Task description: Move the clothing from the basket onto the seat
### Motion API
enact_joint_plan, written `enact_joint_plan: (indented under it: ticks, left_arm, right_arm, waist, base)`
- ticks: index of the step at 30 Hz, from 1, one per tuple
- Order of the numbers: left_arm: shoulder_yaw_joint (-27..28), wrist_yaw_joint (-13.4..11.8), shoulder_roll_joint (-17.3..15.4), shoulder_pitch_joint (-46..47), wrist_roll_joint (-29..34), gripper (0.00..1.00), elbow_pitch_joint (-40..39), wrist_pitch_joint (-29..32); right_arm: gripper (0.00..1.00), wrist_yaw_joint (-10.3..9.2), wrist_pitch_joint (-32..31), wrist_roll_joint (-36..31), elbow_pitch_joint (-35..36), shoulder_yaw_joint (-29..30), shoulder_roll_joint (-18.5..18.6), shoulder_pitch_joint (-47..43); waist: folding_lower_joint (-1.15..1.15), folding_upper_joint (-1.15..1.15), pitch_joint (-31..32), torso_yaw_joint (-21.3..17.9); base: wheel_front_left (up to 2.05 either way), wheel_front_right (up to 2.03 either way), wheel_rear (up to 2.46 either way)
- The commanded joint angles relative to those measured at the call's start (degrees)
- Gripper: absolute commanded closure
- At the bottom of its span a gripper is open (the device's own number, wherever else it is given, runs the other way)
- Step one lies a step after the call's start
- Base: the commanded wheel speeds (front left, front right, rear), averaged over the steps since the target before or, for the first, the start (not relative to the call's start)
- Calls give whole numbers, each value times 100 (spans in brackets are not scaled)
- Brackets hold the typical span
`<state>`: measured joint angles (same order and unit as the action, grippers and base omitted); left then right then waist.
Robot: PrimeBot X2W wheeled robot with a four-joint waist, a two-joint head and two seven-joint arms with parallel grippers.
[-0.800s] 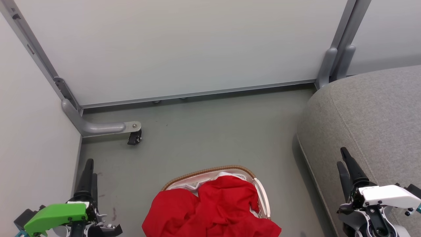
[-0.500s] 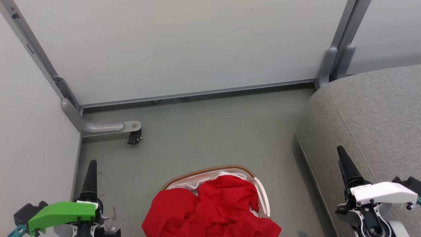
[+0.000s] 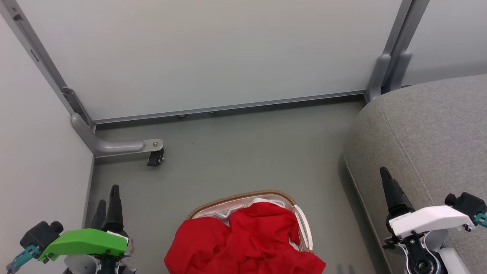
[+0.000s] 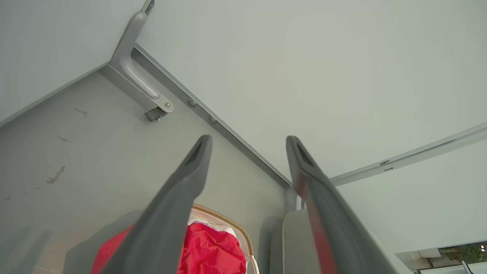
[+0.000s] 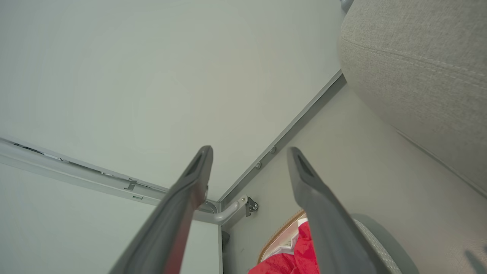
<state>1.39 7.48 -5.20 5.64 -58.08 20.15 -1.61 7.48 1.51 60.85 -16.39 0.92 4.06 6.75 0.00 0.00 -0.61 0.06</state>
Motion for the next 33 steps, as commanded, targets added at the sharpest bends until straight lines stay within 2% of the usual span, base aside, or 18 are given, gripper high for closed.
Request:
enact_joint_plan:
  ticks: [1, 16, 33]
  left_arm:
    - [-44, -23, -92, 174, 269, 0, -53, -59]
    - [-355, -175, -206, 126, 1587, 0, -77, -352]
    - [-586, -359, -332, 76, 2689, 0, -66, -636]
  right_arm:
    - [0, 1, 66, -236, 43, -44, 65, 173]
    - [0, 2, 361, -1591, -13, -258, 143, 192]
    - [0, 2, 649, -2800, -12, -407, 164, 183]
  waist:
    - [0, 0, -2, 0]
    - [0, 0, -19, 9]
    - [0, 0, -36, 14]
  base:
    - [0, 0, 0]
    - [0, 0, 0]
    - [0, 0, 0]
